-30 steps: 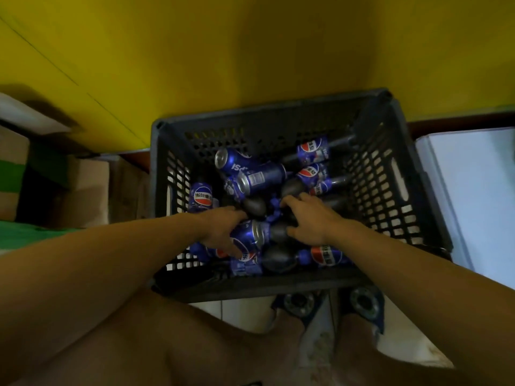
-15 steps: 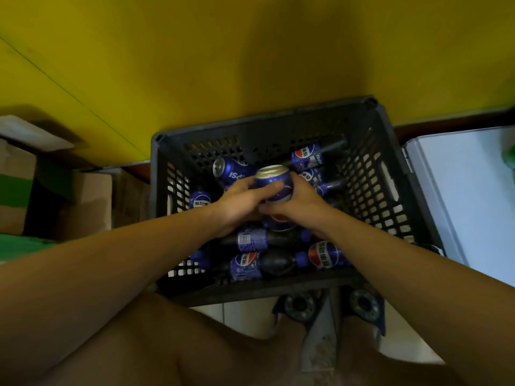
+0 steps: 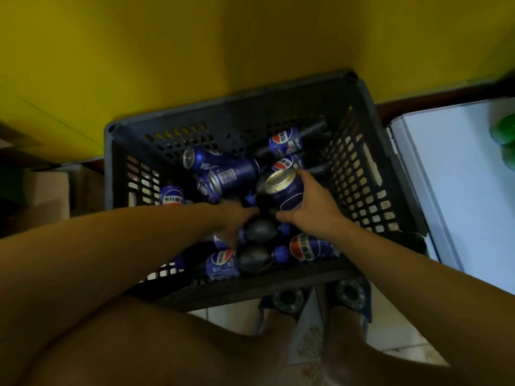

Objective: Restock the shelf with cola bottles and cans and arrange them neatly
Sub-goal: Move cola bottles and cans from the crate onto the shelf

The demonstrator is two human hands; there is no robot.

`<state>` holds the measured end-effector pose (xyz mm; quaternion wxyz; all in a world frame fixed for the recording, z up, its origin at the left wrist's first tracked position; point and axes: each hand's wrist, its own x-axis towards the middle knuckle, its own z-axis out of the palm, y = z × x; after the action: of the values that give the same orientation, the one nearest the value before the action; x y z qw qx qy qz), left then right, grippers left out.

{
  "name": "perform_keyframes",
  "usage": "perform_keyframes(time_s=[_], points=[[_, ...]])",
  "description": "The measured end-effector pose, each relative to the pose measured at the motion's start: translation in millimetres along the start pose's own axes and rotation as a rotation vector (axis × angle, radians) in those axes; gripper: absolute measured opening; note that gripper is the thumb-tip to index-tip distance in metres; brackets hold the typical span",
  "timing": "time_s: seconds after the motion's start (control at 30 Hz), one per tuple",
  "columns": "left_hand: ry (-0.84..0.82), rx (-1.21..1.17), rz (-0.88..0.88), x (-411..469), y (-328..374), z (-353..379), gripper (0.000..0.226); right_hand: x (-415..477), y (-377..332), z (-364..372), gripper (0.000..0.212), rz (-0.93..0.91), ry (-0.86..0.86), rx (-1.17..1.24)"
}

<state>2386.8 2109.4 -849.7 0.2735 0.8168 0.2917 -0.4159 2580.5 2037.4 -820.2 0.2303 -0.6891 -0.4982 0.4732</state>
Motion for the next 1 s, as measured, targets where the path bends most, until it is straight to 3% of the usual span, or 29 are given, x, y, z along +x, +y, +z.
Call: perform_keyframes(time_s=[0.13,0.3,0.4,0.5,0.6,0.7,0.83,1.0], points=[[-0.151,0.019,-0.027,8.3,6.1,-15.8,0.108,-2.7,6.3,-9.8,0.089,0.015,-0.003,-0.020],[-0.071,-0.049,0.012,-3.4,-6.6,-11.7,0.098,-4.2,-1.8,-25.2,0.091,-0.019,0.025,-0.051],[0.094,-0.283,0.047,-25.4,-20.3,-15.5,0.086,-13.0,-12.1,-37.3,0.088,-0.068,0.081,-0.153],[0.354,-0.709,0.074,-68.5,-27.3,-35.5,0.072,-33.3,-34.7,-55.5,0.082,-0.124,0.208,-0.295],[0.625,-1.124,0.152,-123.9,-11.5,-62.6,0.060,-56.1,-67.5,-76.3,0.079,-0.140,0.333,-0.403],[0.820,-1.360,0.274,-166.6,23.7,-89.2,0.055,-83.8,-104.8,-101.5,0.079,-0.168,0.422,-0.505],[0.924,-1.455,0.474,-212.4,89.5,-123.7,0.075,-139.2,-153.4,-138.5,0.067,-0.182,0.572,-0.605],[0.991,-1.406,0.735,-258.7,190.6,-165.8,0.081,-248.6,-187.5,-193.9,0.070,-0.117,0.787,-0.643]])
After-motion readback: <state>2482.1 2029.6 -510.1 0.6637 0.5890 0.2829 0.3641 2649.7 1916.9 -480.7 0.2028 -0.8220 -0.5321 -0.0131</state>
